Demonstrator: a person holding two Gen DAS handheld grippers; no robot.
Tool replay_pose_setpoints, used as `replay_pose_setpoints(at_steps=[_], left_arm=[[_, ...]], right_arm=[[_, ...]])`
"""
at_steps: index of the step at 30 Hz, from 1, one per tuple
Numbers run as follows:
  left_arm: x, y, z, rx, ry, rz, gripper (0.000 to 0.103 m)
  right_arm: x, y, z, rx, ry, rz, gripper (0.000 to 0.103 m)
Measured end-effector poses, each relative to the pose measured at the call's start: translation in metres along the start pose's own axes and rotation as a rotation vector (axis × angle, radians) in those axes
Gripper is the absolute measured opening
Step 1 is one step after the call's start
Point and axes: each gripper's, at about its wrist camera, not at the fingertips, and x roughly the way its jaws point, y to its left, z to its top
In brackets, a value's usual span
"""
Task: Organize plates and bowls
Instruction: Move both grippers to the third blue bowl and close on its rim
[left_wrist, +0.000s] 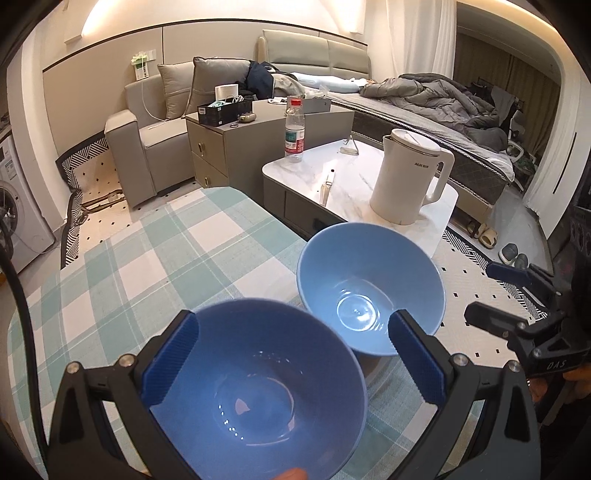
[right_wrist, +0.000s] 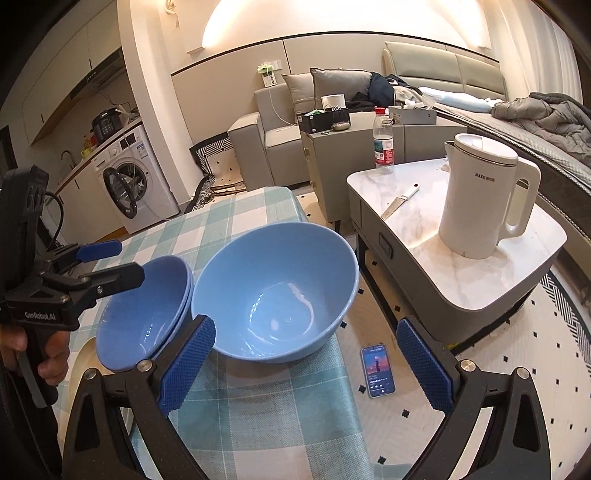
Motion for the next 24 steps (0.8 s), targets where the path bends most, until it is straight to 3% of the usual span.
replay_pose_setpoints(at_steps=[7, 20, 24], left_arm=[[0.014, 0.002, 0.009, 0.000, 0.027, -0.019, 0.101], [0.036, 0.000, 0.018, 0.019, 0.045, -0.057, 0.089], [0.044, -0.002, 0.019, 0.026, 0.063, -0.068, 0.087]], right_arm=[[0.006, 0.003, -0.001, -0.003, 0.011, 0.015, 0.100], [0.018, 0.005, -0.003, -0.001, 0.034, 0.017, 0.100], [0.022, 0.006, -0.004, 0.005, 0.044, 0.020, 0.094]])
